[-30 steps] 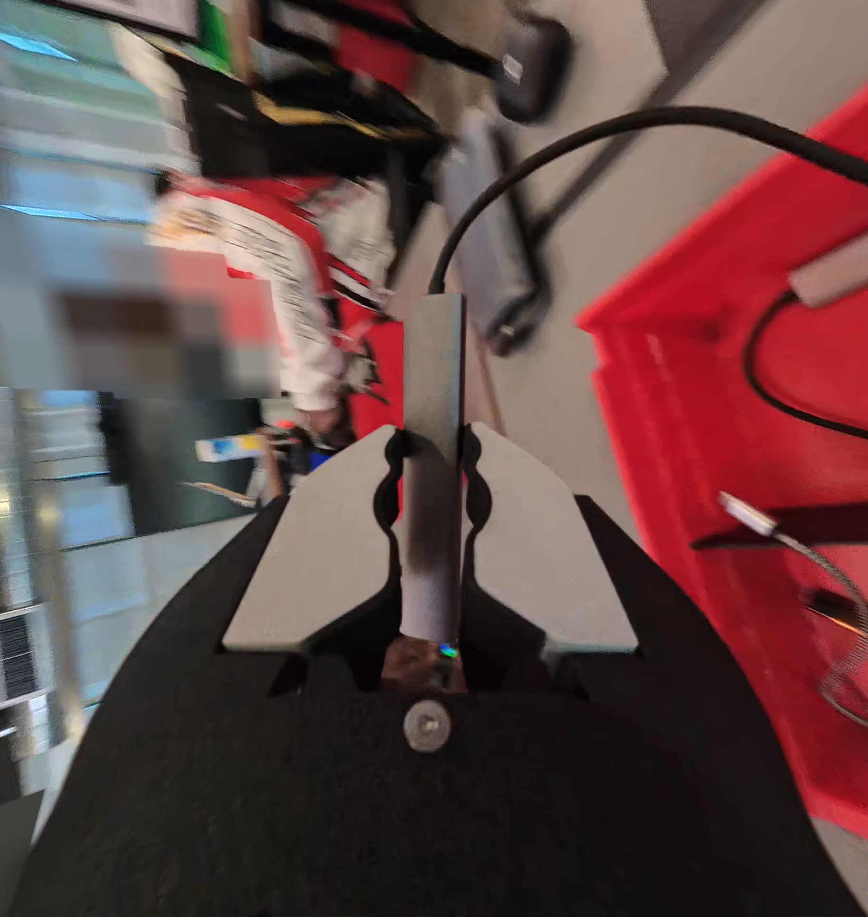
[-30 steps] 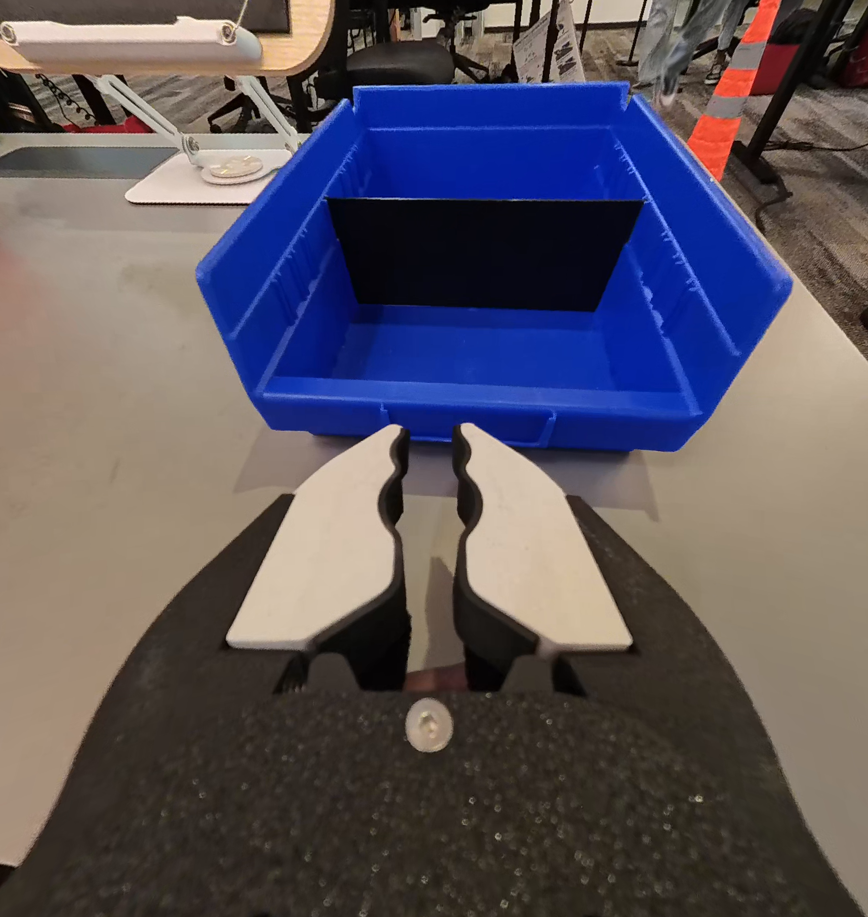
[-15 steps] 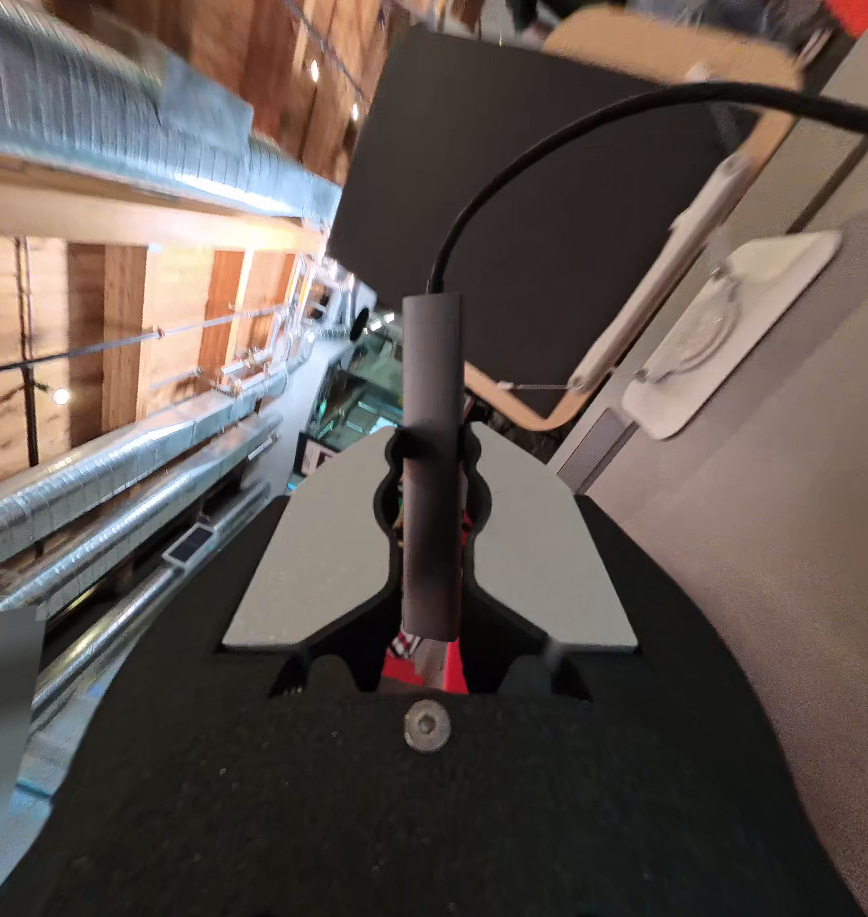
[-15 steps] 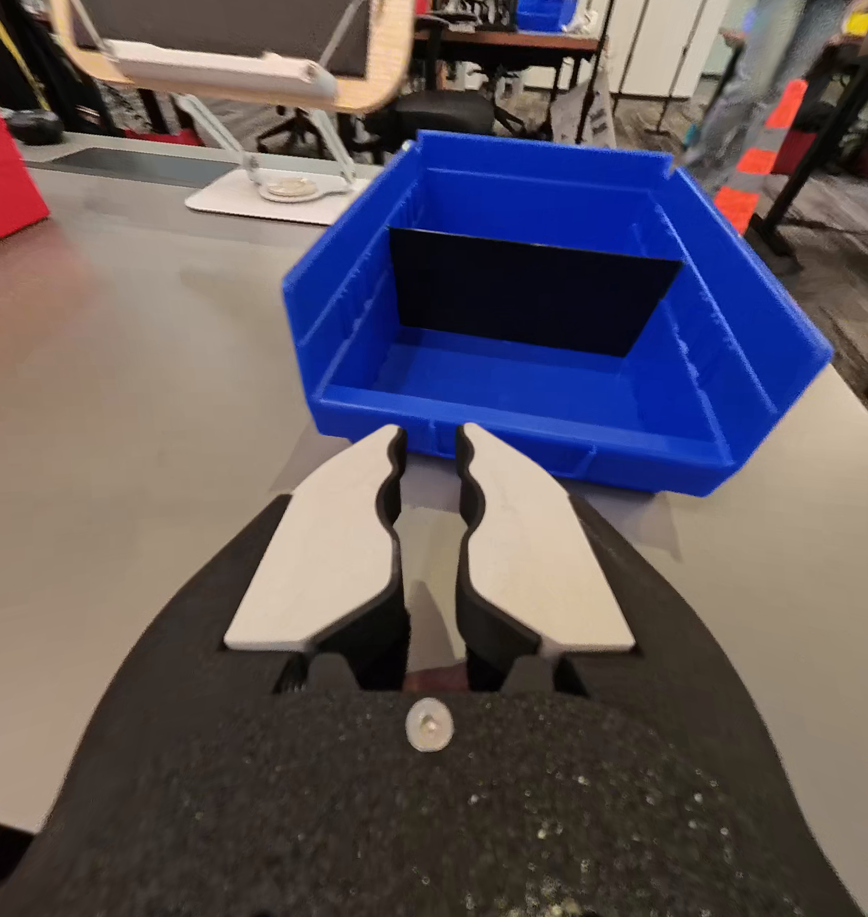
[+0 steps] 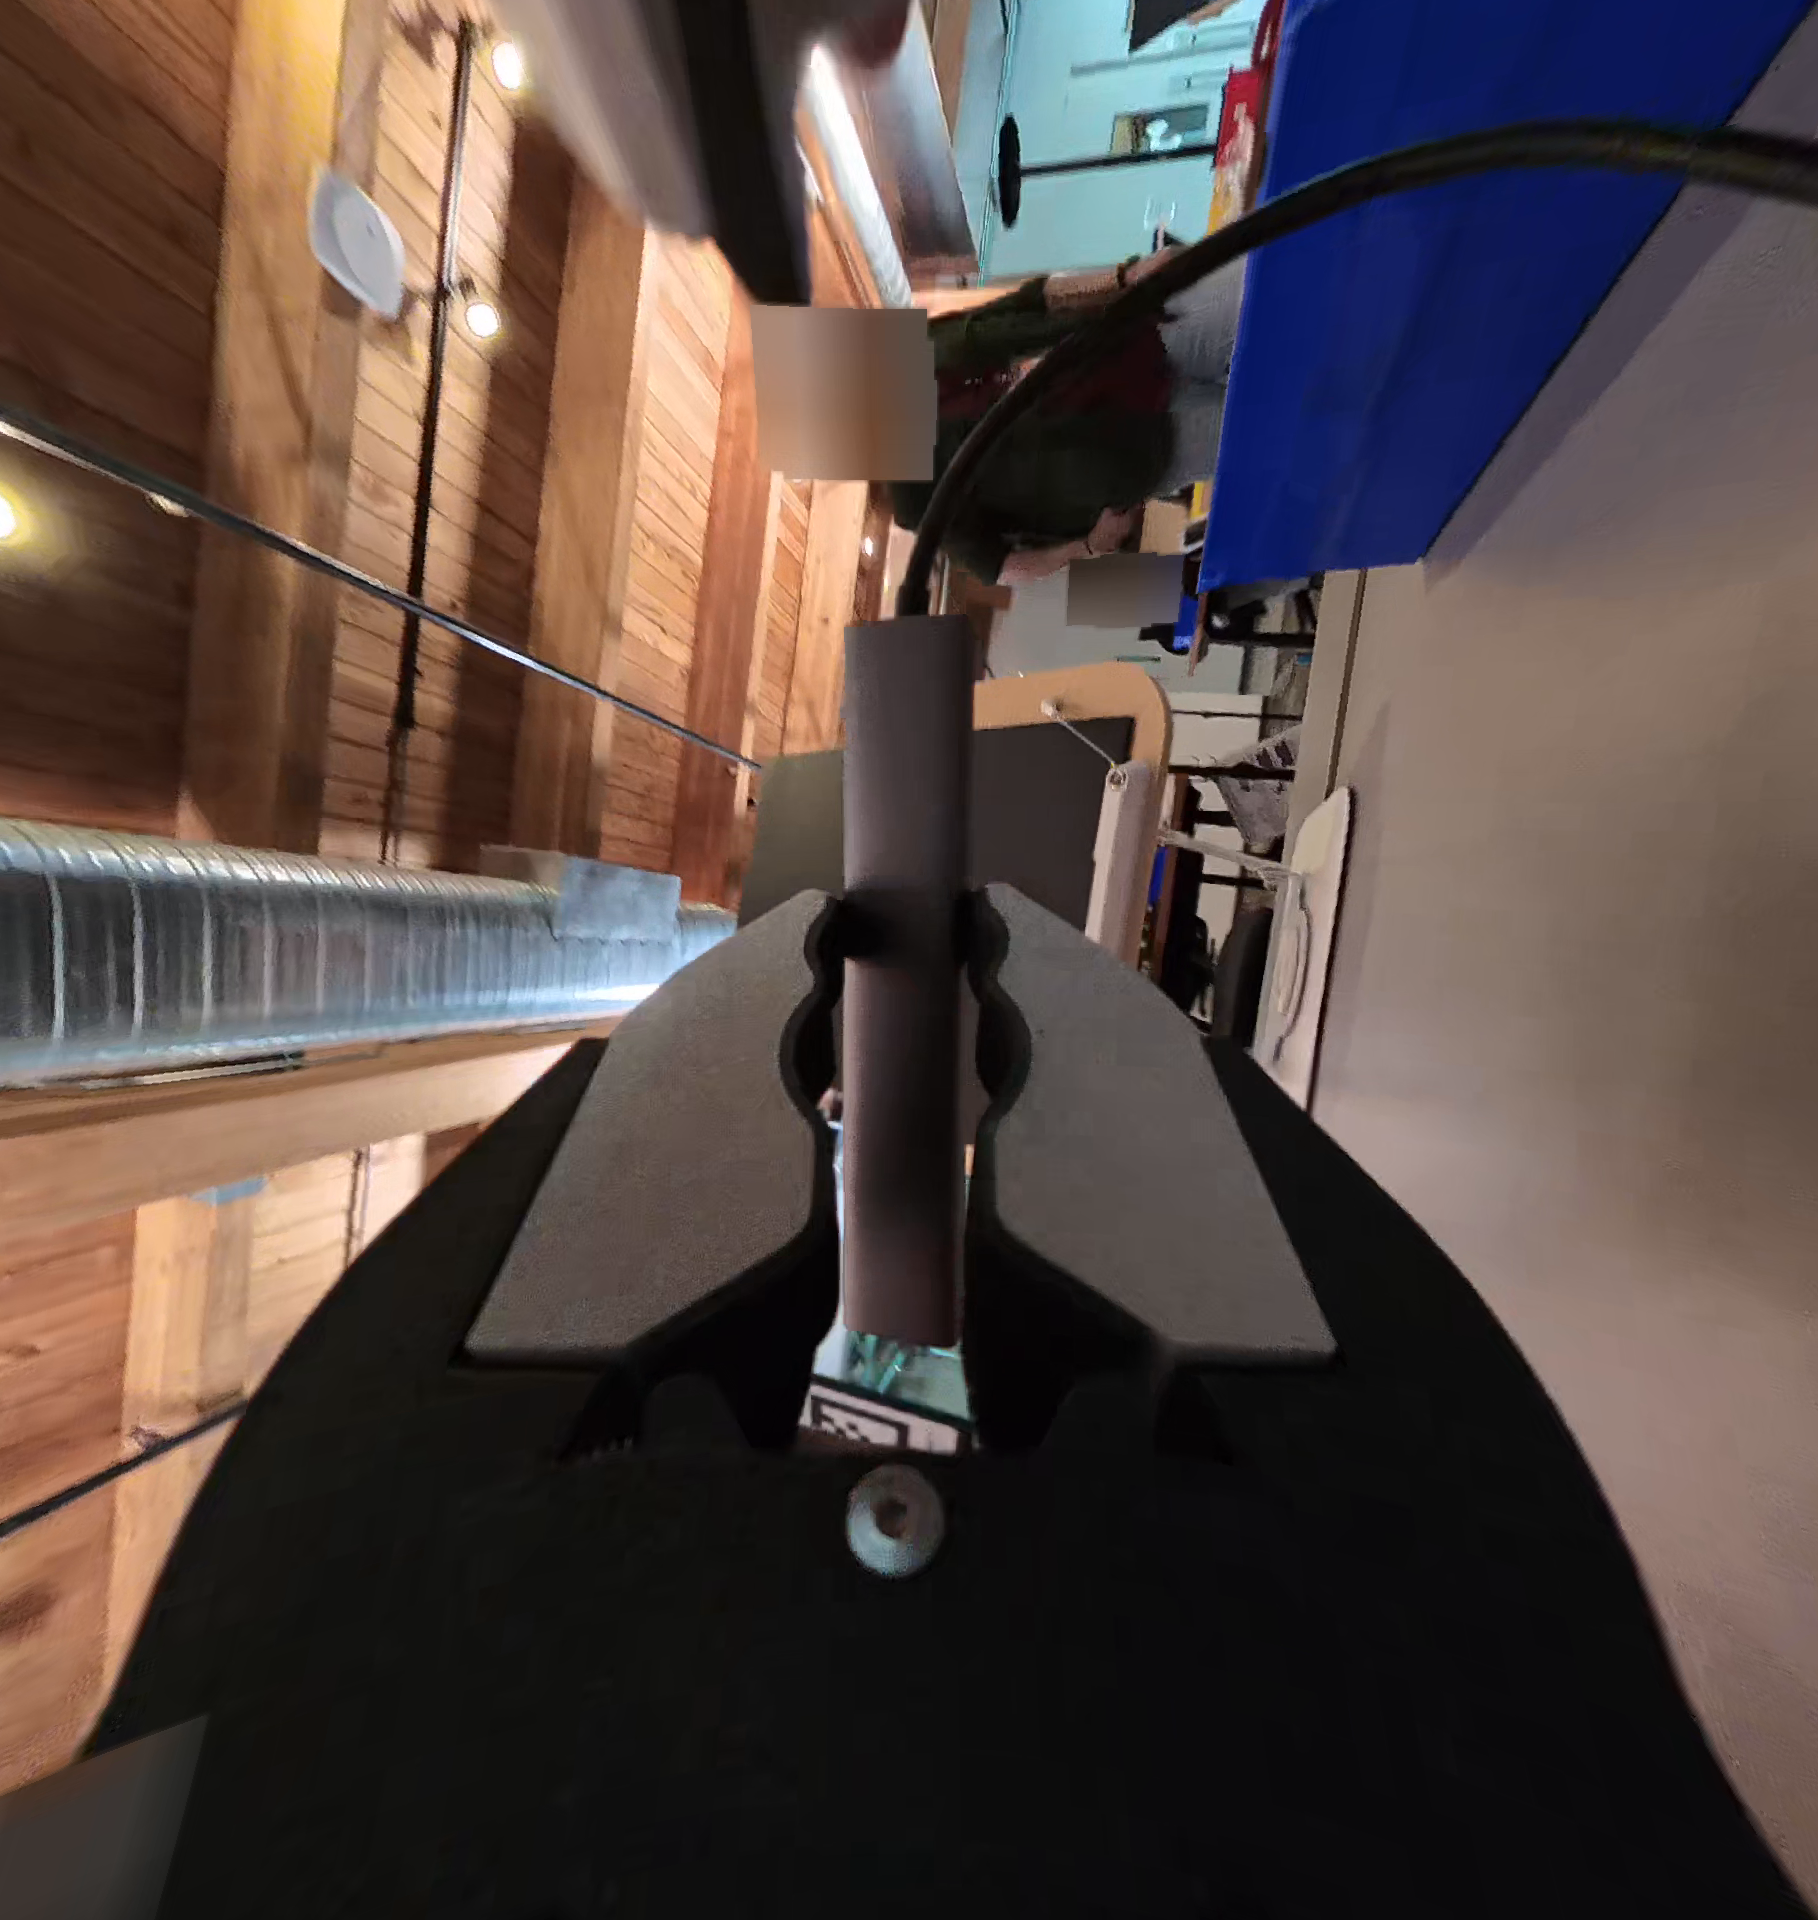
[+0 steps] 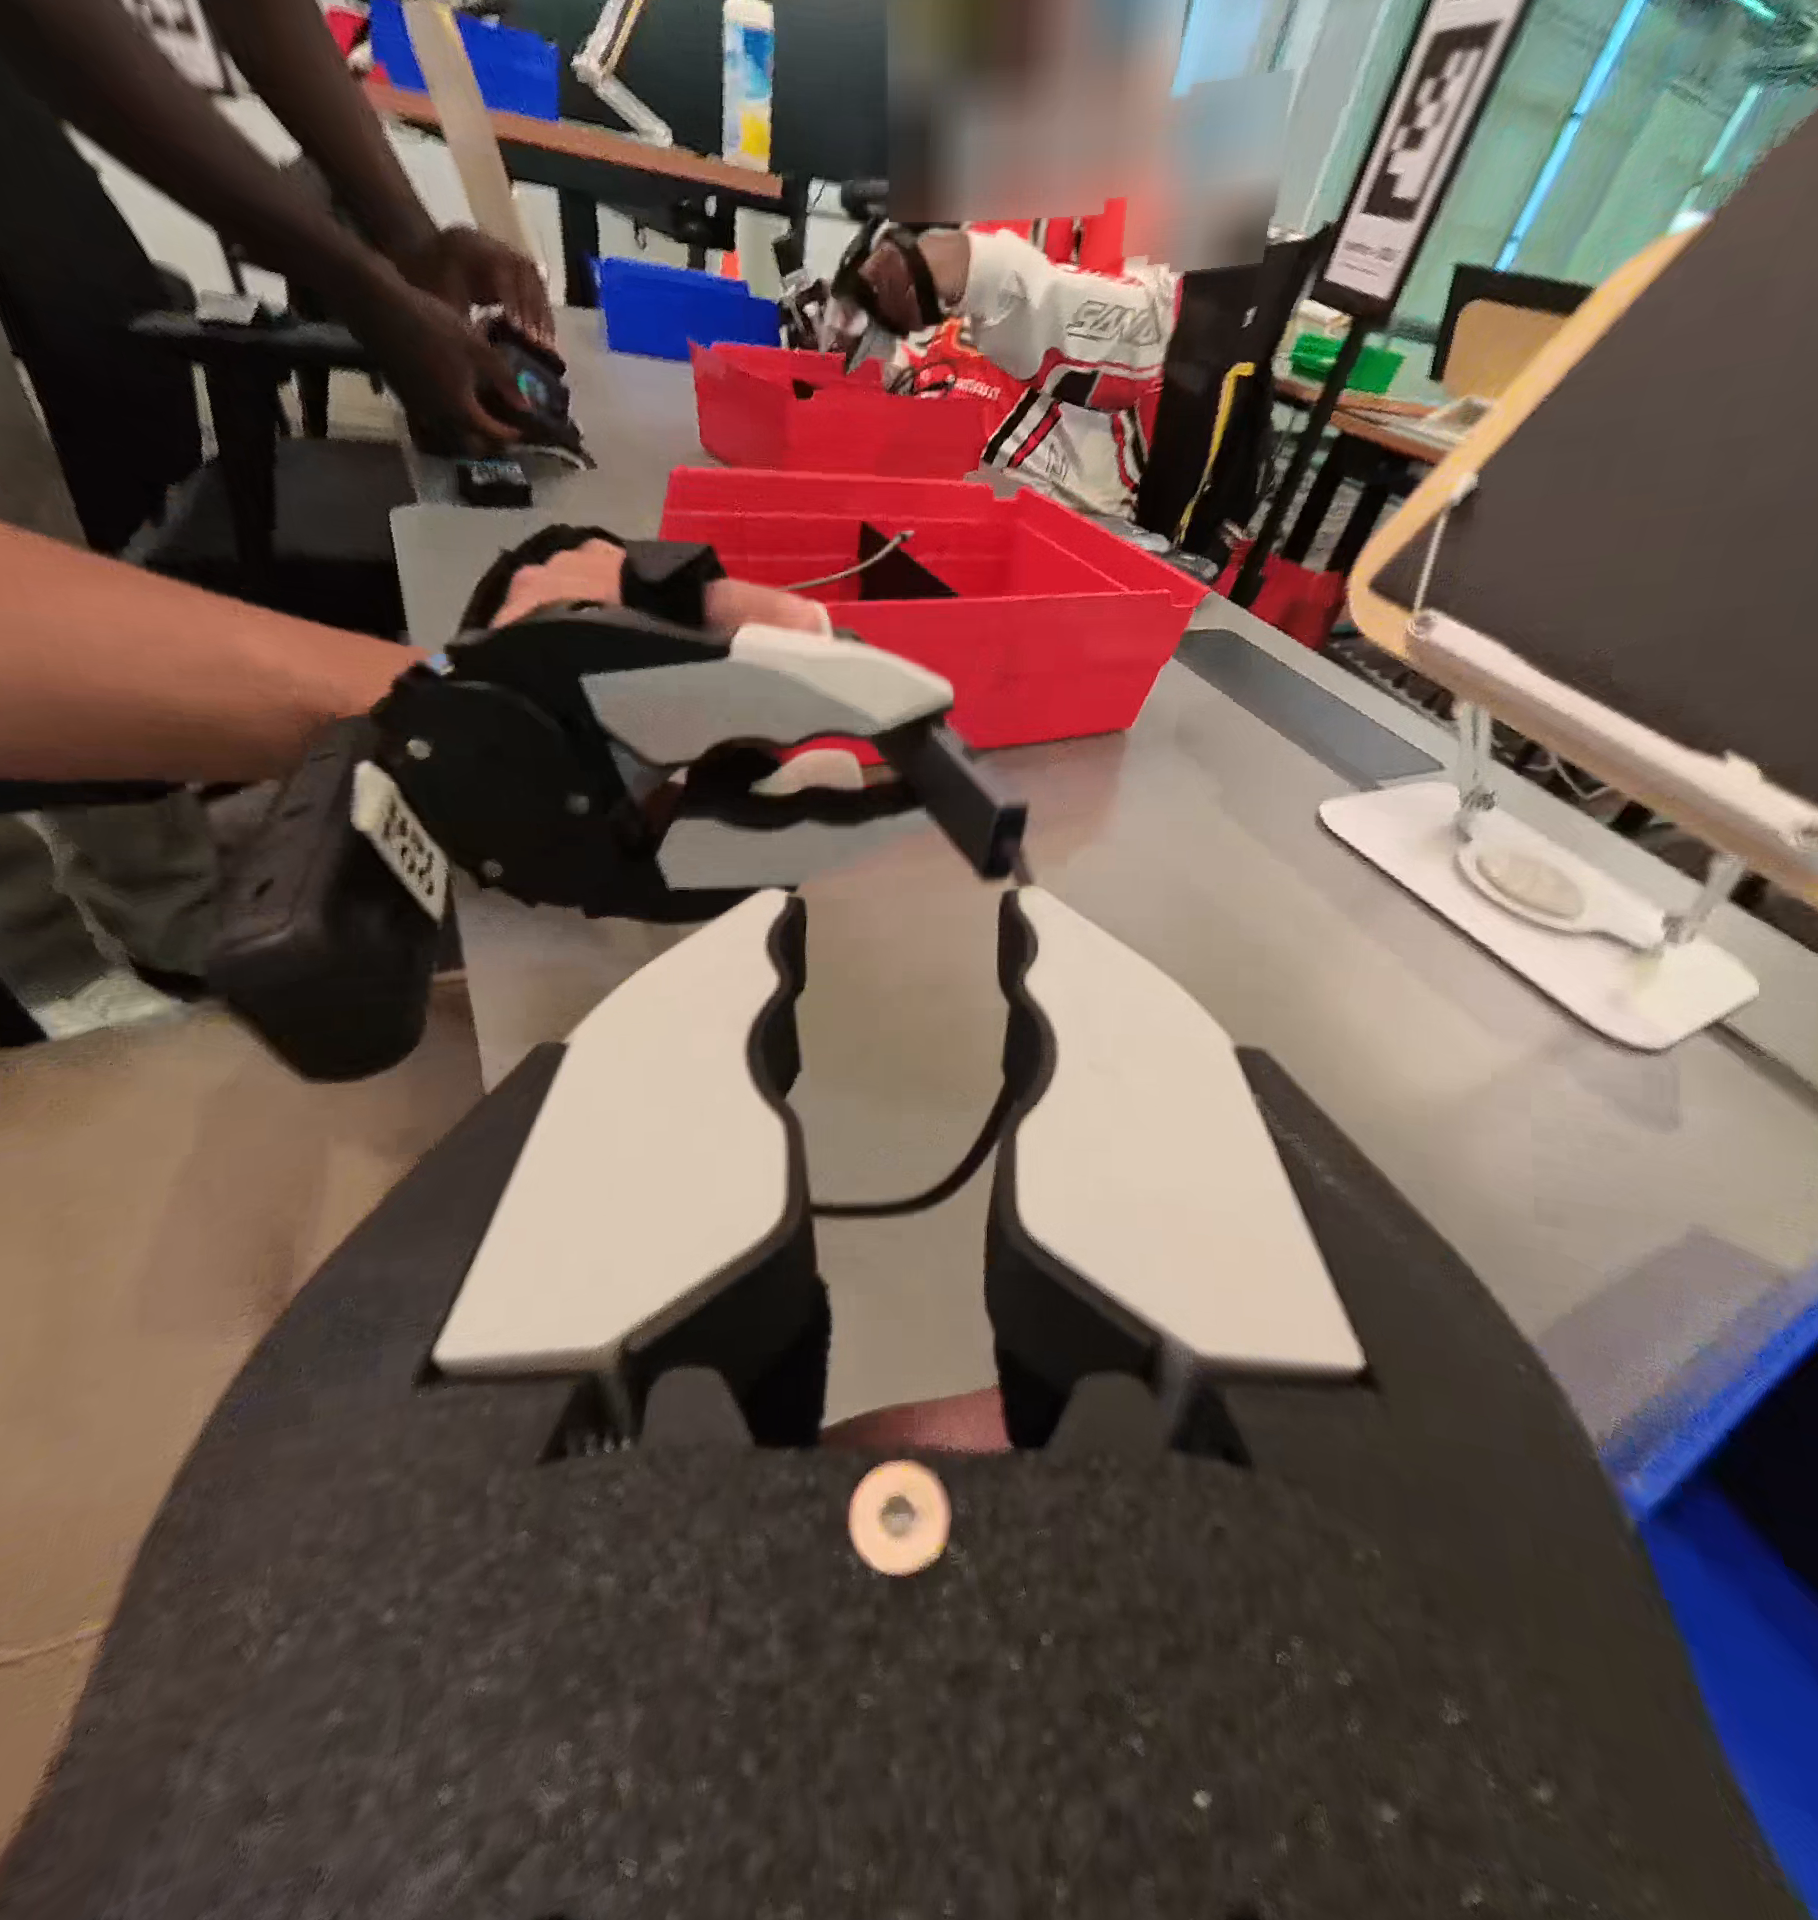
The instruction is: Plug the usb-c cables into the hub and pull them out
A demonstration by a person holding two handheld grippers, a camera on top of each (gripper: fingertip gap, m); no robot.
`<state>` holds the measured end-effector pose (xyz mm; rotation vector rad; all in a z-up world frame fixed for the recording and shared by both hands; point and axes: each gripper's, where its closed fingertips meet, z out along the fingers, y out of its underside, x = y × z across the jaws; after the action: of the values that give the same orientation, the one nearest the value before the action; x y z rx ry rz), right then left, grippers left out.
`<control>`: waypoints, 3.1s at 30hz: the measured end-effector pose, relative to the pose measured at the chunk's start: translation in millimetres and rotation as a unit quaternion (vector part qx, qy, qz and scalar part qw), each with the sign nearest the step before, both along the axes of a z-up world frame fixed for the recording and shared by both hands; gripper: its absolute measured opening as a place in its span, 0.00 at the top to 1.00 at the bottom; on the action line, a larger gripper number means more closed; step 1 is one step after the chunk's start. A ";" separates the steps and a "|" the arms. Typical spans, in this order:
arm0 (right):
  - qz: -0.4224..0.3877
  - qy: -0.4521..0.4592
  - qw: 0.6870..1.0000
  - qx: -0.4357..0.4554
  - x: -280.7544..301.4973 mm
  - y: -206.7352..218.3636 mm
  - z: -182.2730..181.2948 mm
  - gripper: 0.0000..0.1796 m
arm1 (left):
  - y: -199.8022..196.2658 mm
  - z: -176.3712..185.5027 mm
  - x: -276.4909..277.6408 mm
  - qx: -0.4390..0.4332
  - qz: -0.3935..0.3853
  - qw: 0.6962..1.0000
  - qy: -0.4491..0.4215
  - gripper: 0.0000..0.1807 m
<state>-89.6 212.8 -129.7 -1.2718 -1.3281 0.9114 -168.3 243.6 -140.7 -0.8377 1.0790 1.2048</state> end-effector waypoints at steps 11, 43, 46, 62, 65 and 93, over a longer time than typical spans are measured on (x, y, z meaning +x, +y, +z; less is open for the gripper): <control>0.081 -0.030 0.995 -0.055 -50.8 3.9 -28.4 0.86 | -16.8 -4.1 31.6 0.041 -0.028 0.997 0.051 0.88; -0.038 -0.114 0.843 0.524 -171.2 135.8 -107.1 0.95 | -121.2 -118.8 -65.9 -0.492 0.057 0.528 -0.690 0.80; -0.017 -0.080 0.839 0.538 -173.3 118.5 -99.9 0.95 | -118.3 -124.5 -80.4 -0.491 0.076 0.520 -0.694 0.79; 0.009 -0.051 0.880 0.473 -175.2 120.0 -96.1 0.95 | -75.2 -67.2 -231.6 -0.374 0.172 0.526 -0.744 0.78; 0.014 -0.049 0.884 0.464 -175.6 119.6 -96.2 0.95 | -44.6 -56.9 -308.2 -0.346 0.285 0.551 -0.704 0.74; -0.026 -0.014 0.915 0.402 -159.2 143.1 -76.9 0.95 | -55.9 220.9 -239.9 -0.318 0.250 0.787 -0.466 0.99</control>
<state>-248.7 355.9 -206.6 -0.6621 -1.4611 0.2327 -408.2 187.7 80.2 -2.0754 0.3909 0.6081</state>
